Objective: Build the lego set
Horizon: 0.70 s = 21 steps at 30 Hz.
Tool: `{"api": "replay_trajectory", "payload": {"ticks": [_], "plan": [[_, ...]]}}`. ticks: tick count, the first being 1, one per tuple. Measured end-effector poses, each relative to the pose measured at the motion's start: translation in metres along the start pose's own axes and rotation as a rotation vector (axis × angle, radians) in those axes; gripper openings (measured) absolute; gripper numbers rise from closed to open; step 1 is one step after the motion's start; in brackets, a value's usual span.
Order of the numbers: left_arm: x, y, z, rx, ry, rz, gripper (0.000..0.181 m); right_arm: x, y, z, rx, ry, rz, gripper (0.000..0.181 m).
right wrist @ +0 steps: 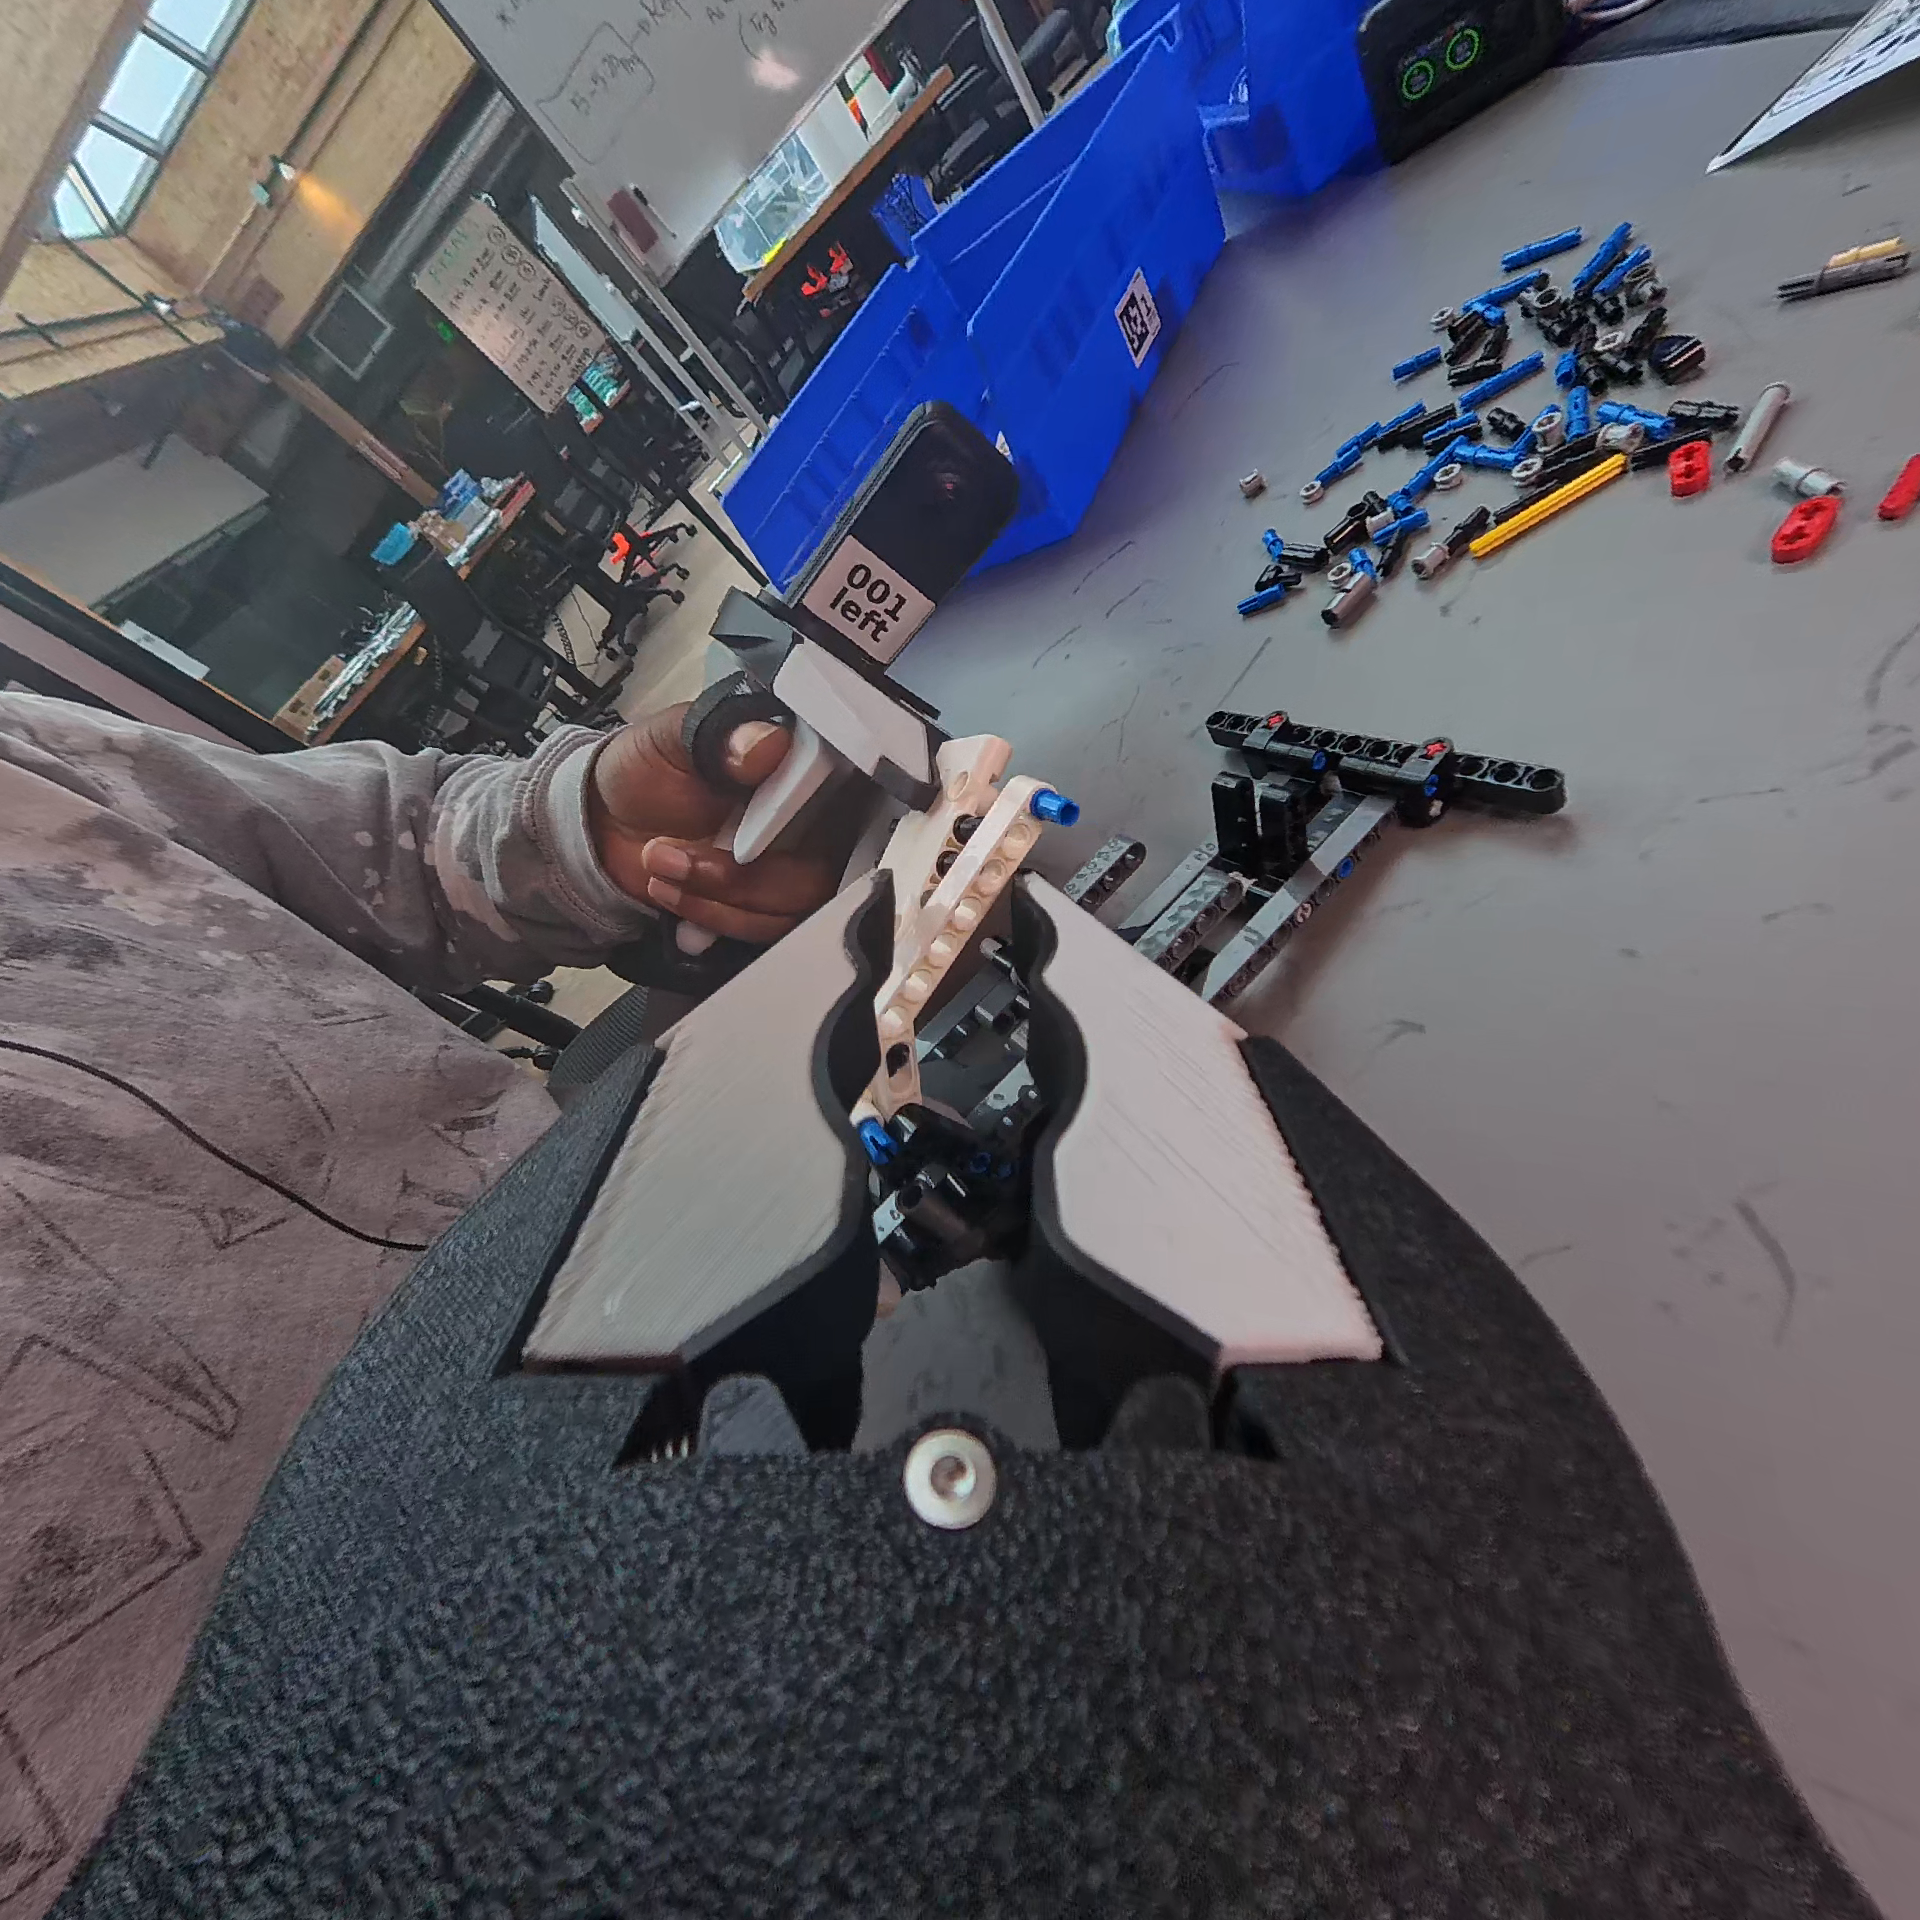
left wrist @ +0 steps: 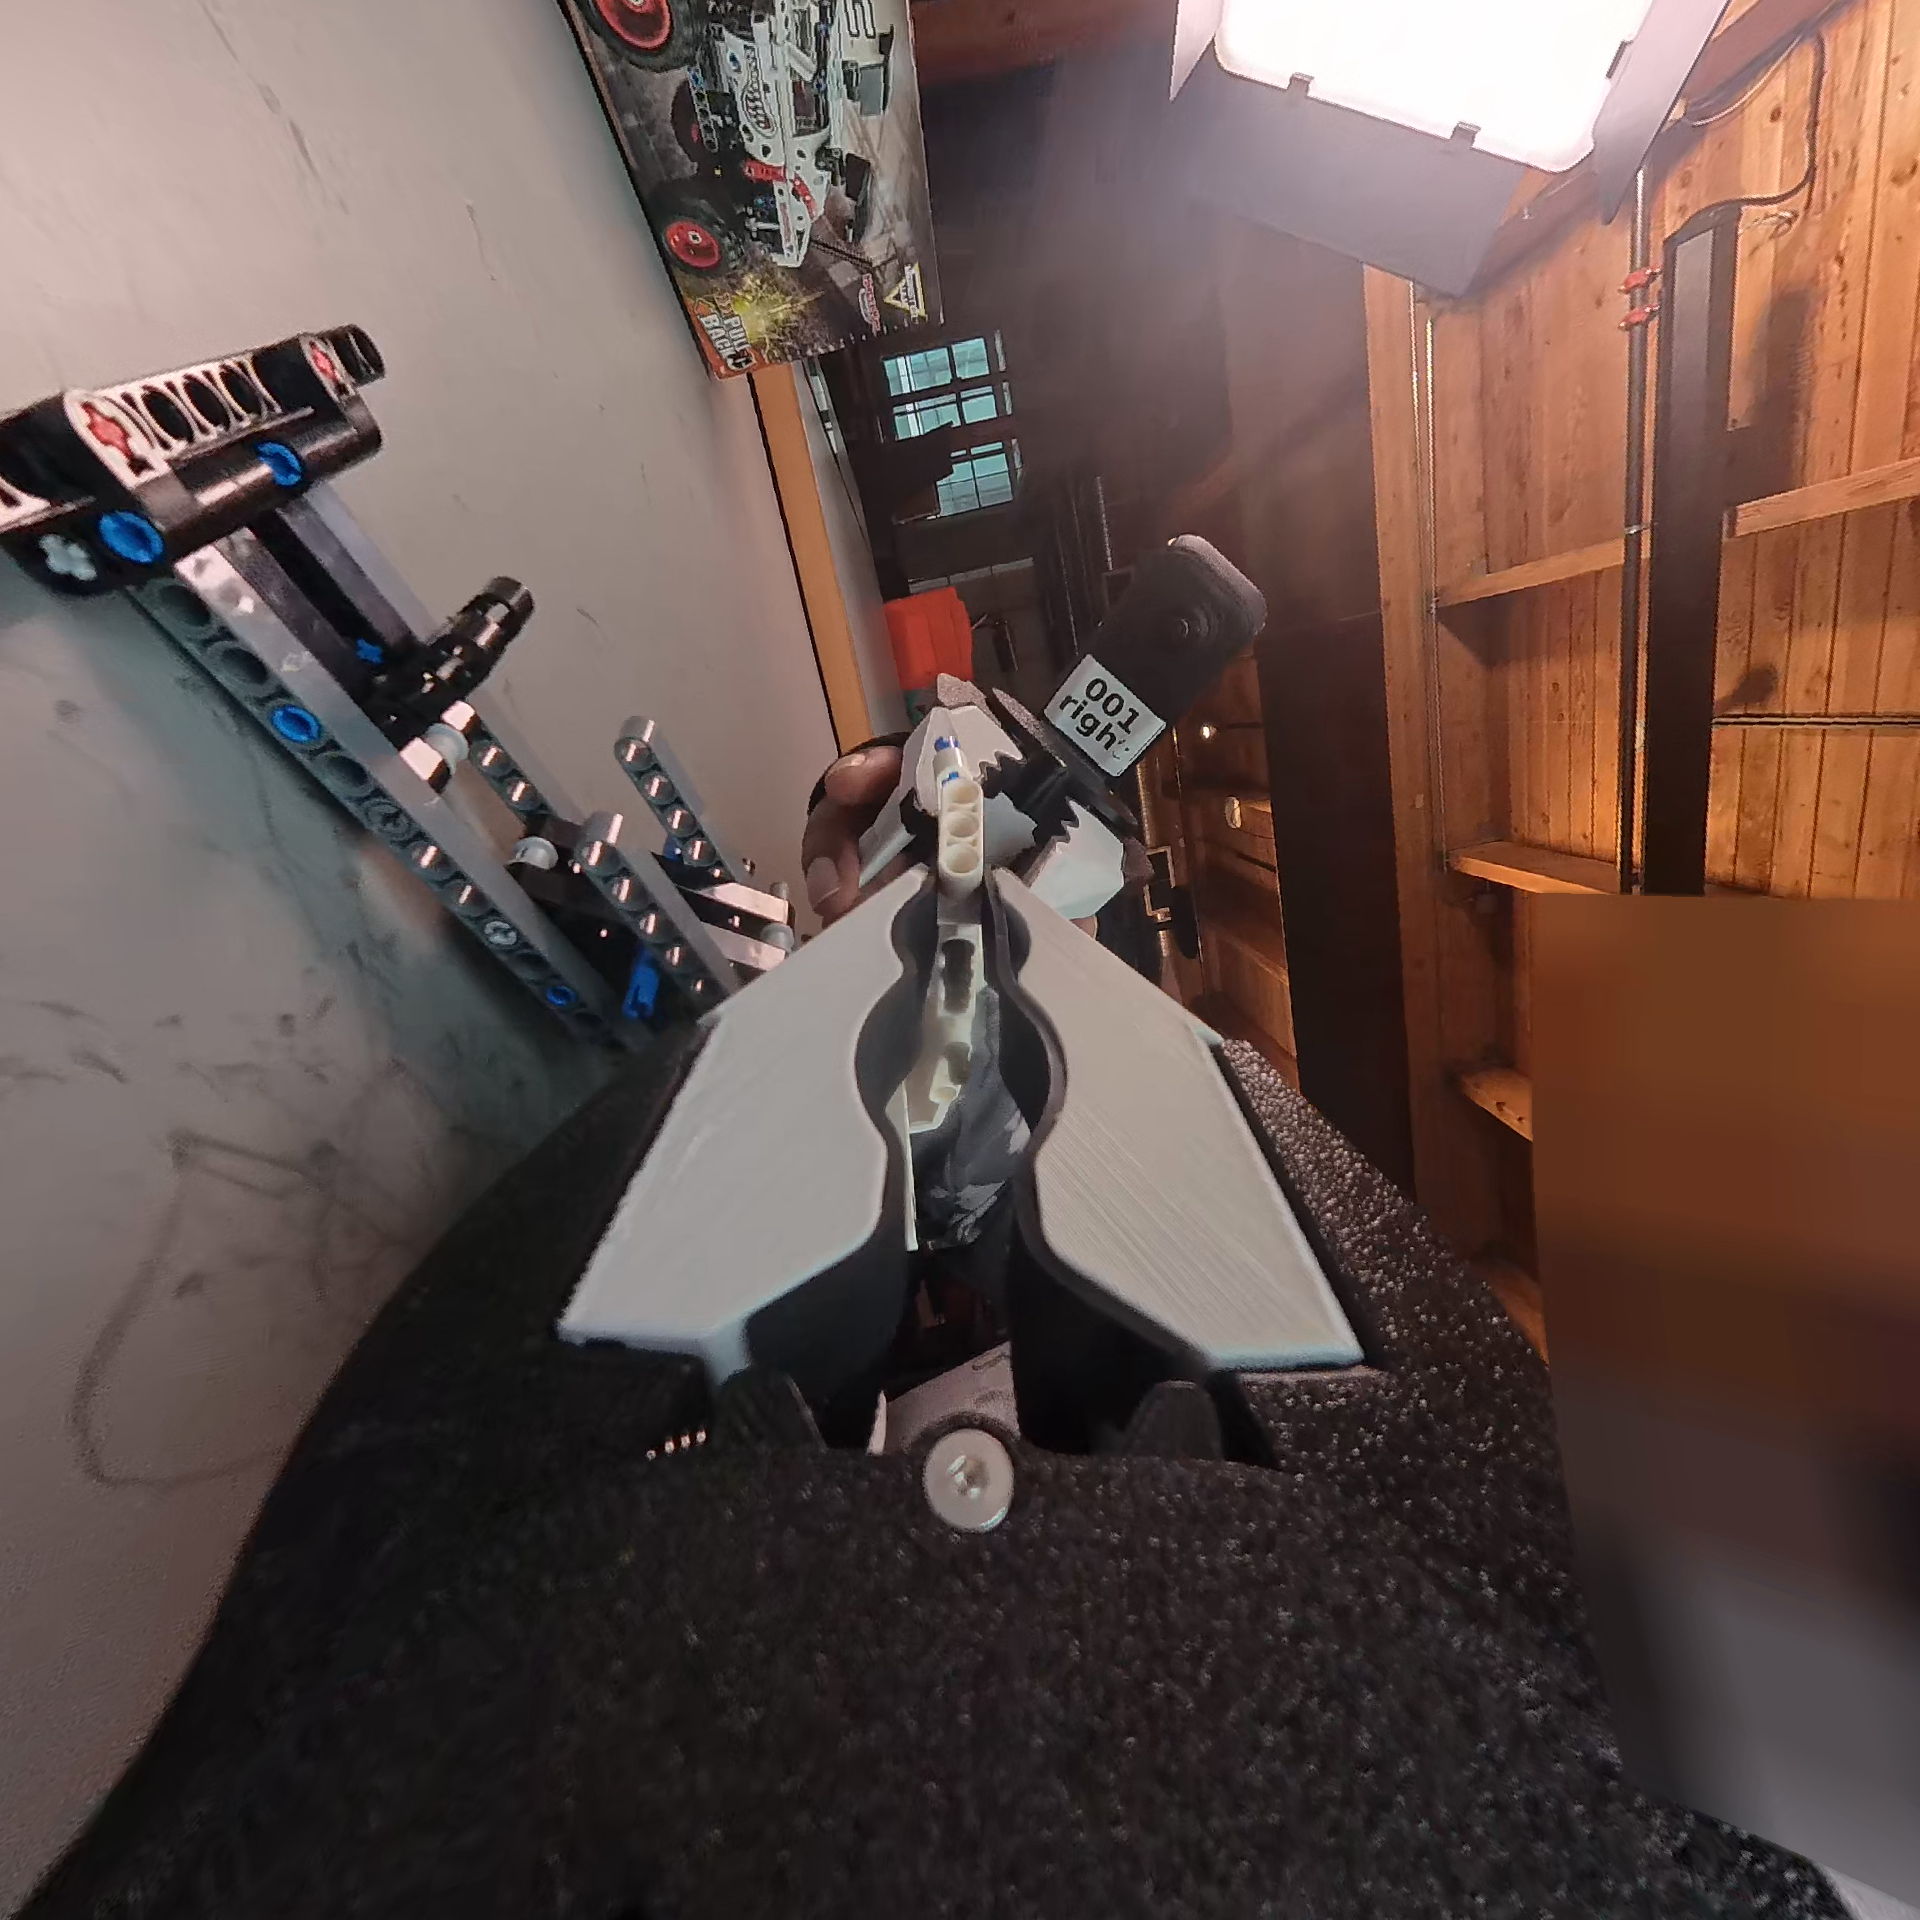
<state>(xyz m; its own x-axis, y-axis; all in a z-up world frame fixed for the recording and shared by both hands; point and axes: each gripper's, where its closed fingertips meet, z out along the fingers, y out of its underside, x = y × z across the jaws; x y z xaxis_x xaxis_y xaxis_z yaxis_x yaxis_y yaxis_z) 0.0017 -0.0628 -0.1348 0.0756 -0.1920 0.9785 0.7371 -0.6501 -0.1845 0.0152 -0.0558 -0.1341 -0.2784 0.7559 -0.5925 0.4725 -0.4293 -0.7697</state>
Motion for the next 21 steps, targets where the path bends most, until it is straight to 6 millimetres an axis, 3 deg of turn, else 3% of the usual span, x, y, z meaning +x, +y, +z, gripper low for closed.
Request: {"api": "replay_trajectory", "payload": {"ticks": [3,8,21], "plan": [[0.001,0.003,0.000,-0.014,0.002,0.000,0.006,-0.002,-0.002,-0.004,0.002,-0.013,0.000,0.029],[0.002,0.008,0.001,-0.037,0.006,-0.003,0.007,0.004,-0.007,-0.013,0.024,-0.002,0.021,0.024],[0.001,0.013,0.005,-0.085,-0.042,-0.009,0.006,0.001,0.001,-0.002,0.015,-0.118,0.175,0.013]]}}
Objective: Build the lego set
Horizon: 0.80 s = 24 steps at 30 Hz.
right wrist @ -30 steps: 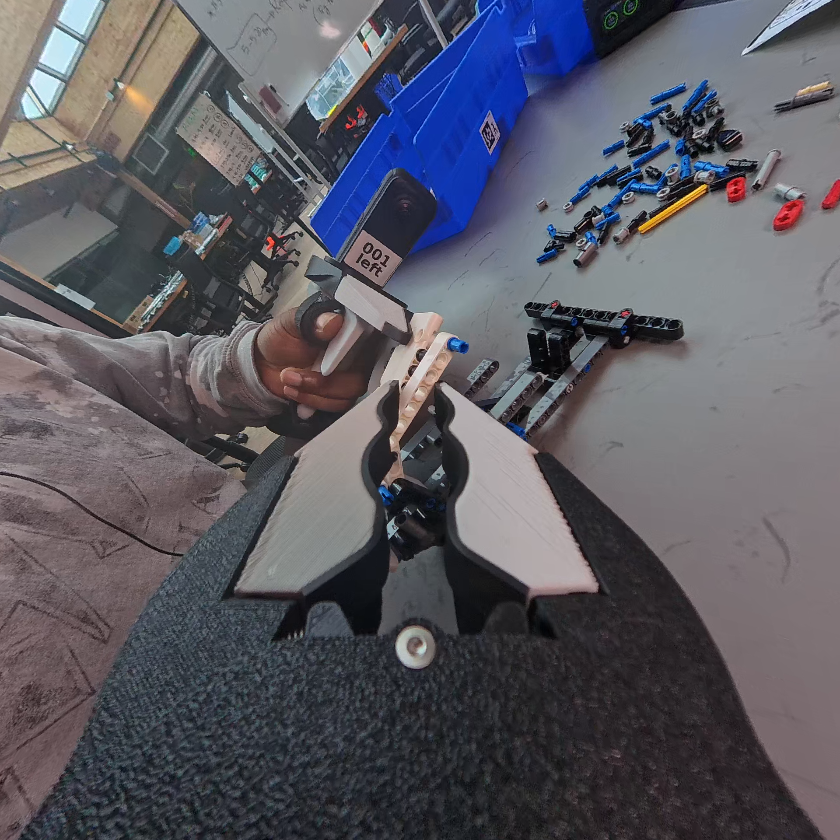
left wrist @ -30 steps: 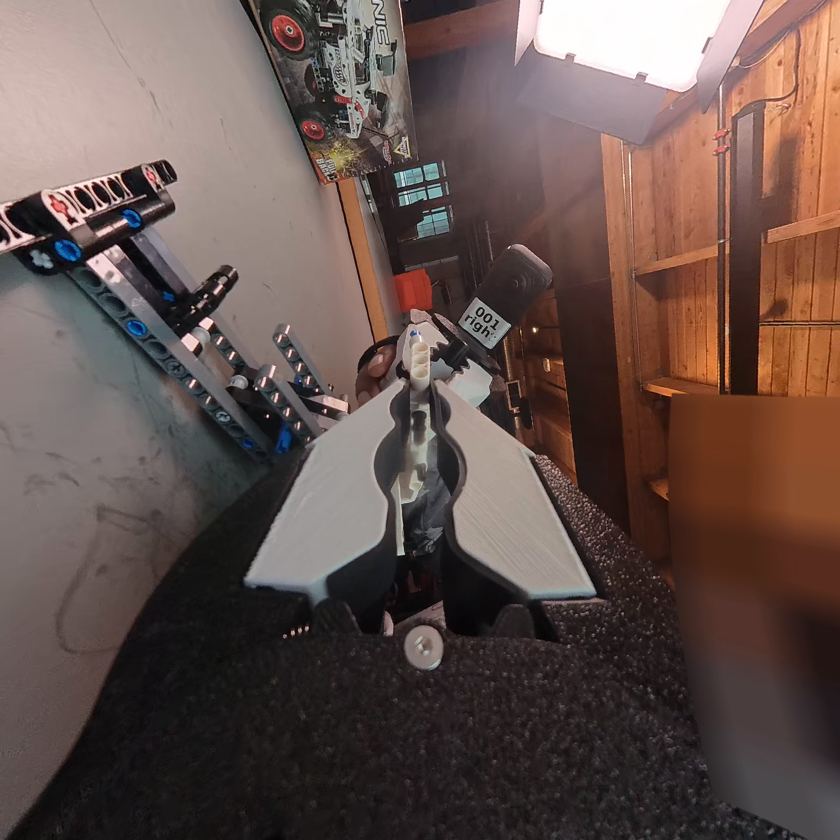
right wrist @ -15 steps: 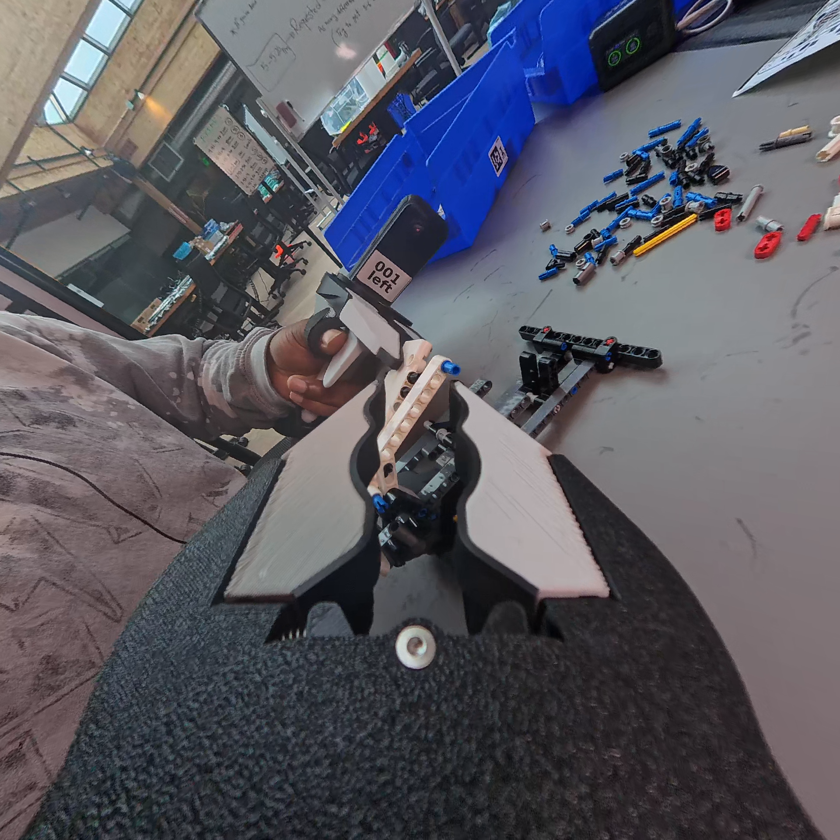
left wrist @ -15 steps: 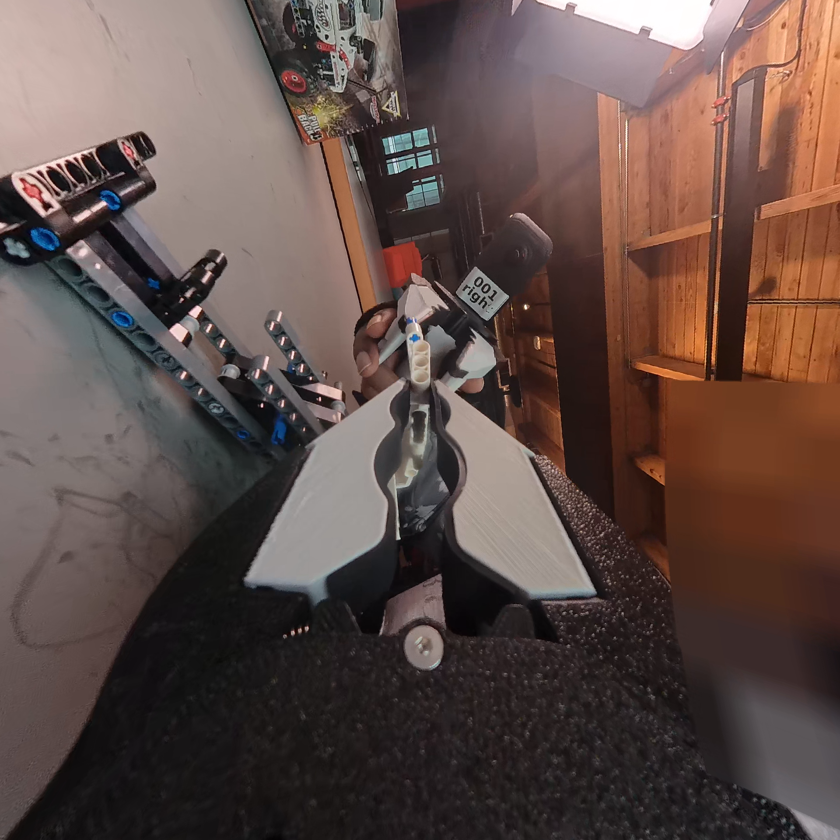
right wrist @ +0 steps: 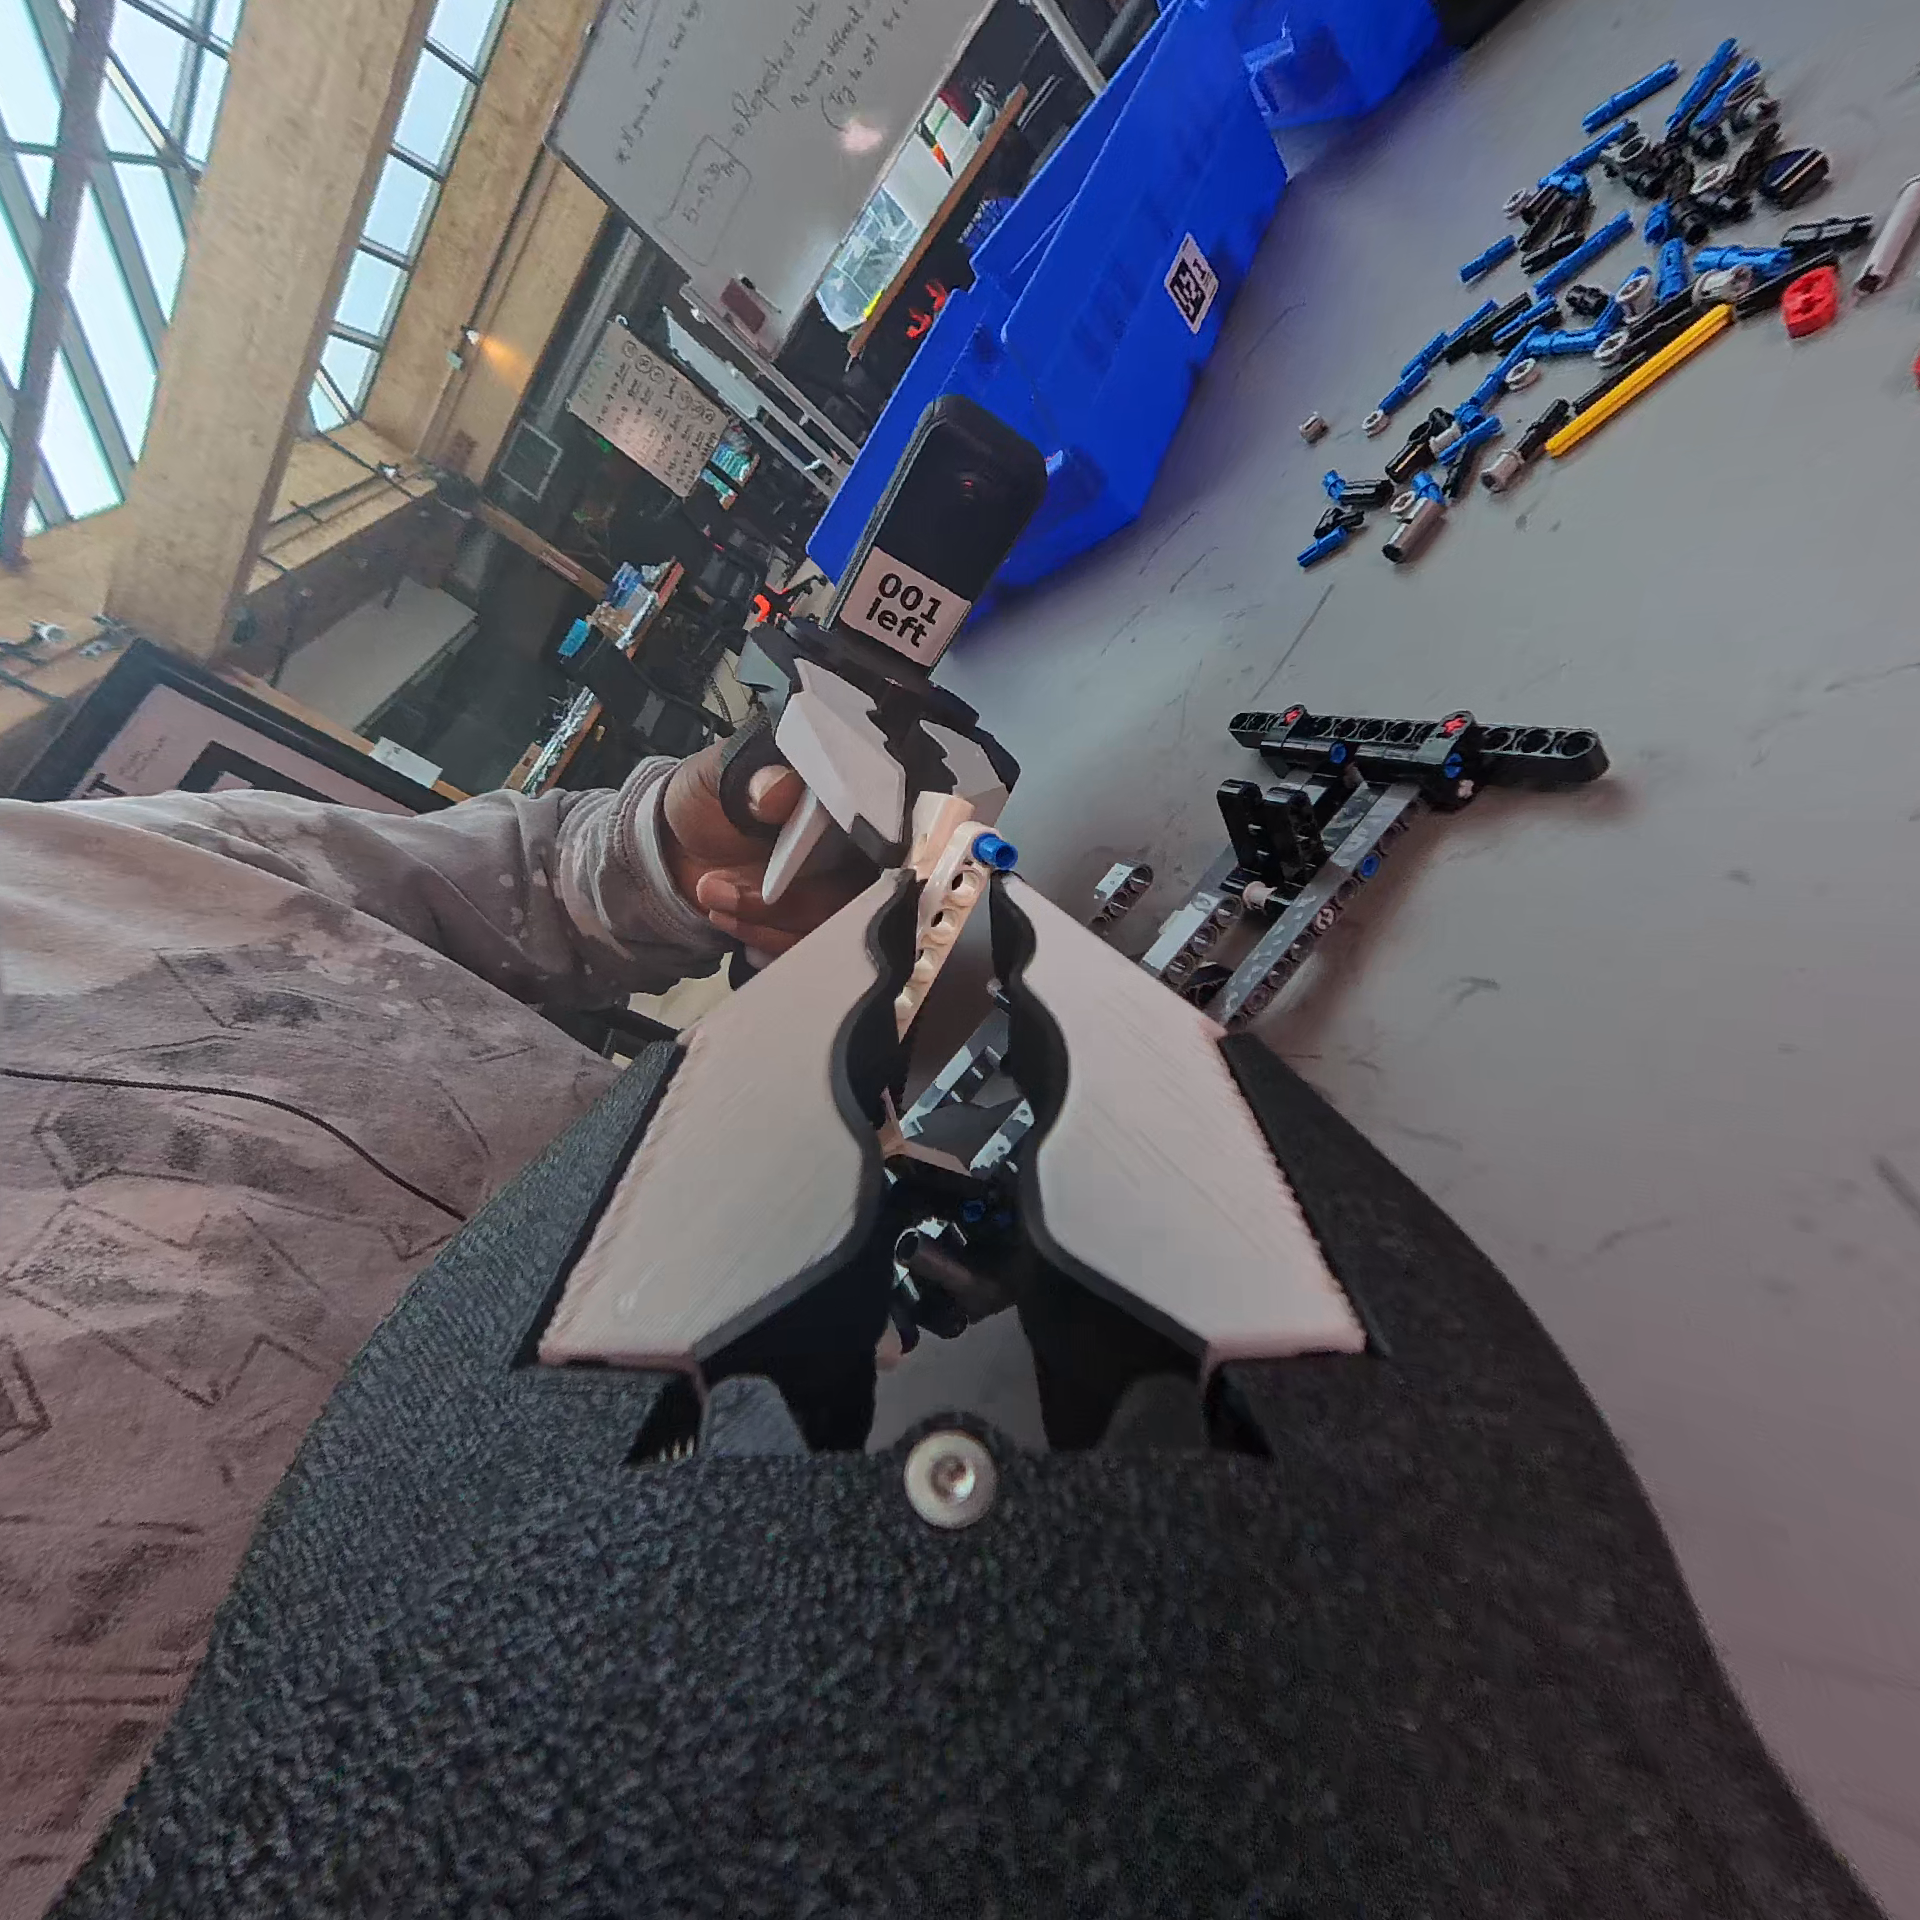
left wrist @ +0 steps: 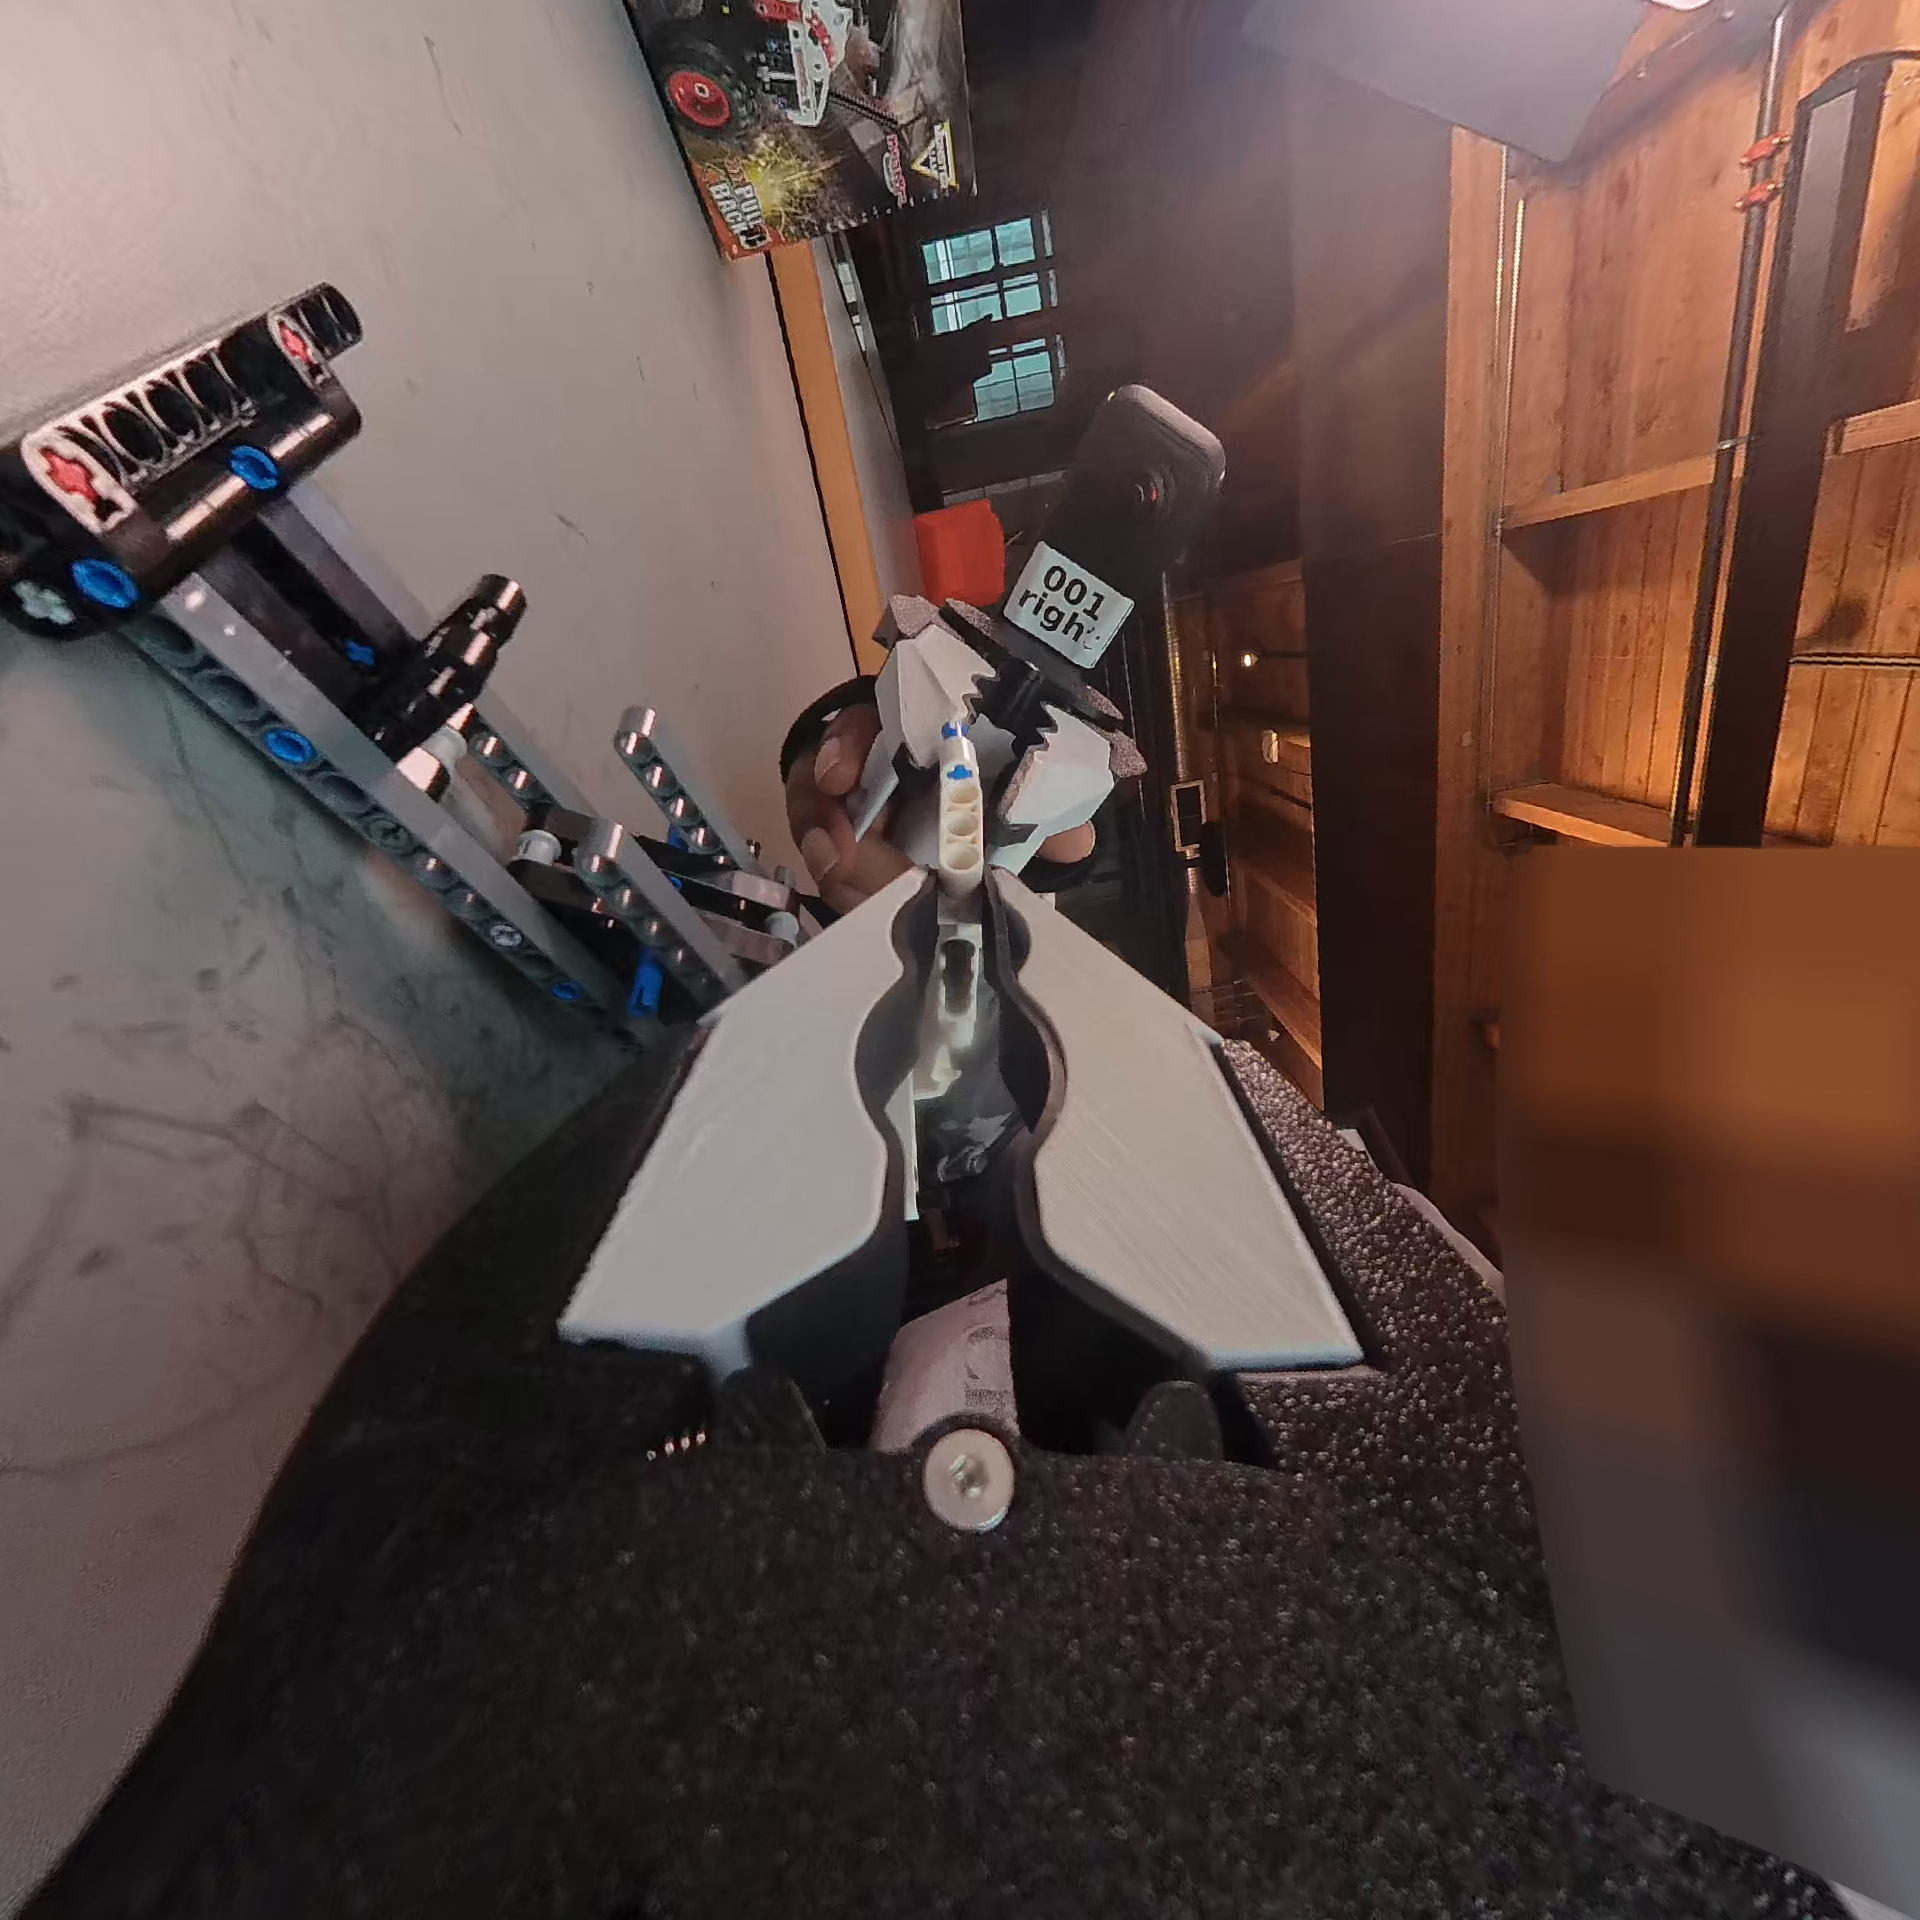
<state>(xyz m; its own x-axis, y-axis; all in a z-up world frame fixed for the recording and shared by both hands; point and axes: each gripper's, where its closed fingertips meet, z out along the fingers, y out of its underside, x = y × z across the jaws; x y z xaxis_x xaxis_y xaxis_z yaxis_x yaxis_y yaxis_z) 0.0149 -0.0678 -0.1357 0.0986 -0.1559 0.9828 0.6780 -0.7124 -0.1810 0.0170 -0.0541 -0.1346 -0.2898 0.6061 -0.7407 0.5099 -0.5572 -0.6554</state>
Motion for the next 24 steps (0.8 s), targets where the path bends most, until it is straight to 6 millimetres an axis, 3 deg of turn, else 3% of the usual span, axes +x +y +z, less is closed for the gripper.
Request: {"api": "replay_trajectory", "payload": {"ticks": [11,24], "plan": [[0.0023,0.0005,0.0010,-0.011,-0.011,-0.029,0.006,-0.0007,0.0004,0.0007,0.029,-0.025,0.033,0.011],[0.0013,-0.0018,0.0024,0.097,0.020,-0.066,0.006,0.0023,-0.0017,0.0004,0.127,0.012,0.068,0.010]]}}
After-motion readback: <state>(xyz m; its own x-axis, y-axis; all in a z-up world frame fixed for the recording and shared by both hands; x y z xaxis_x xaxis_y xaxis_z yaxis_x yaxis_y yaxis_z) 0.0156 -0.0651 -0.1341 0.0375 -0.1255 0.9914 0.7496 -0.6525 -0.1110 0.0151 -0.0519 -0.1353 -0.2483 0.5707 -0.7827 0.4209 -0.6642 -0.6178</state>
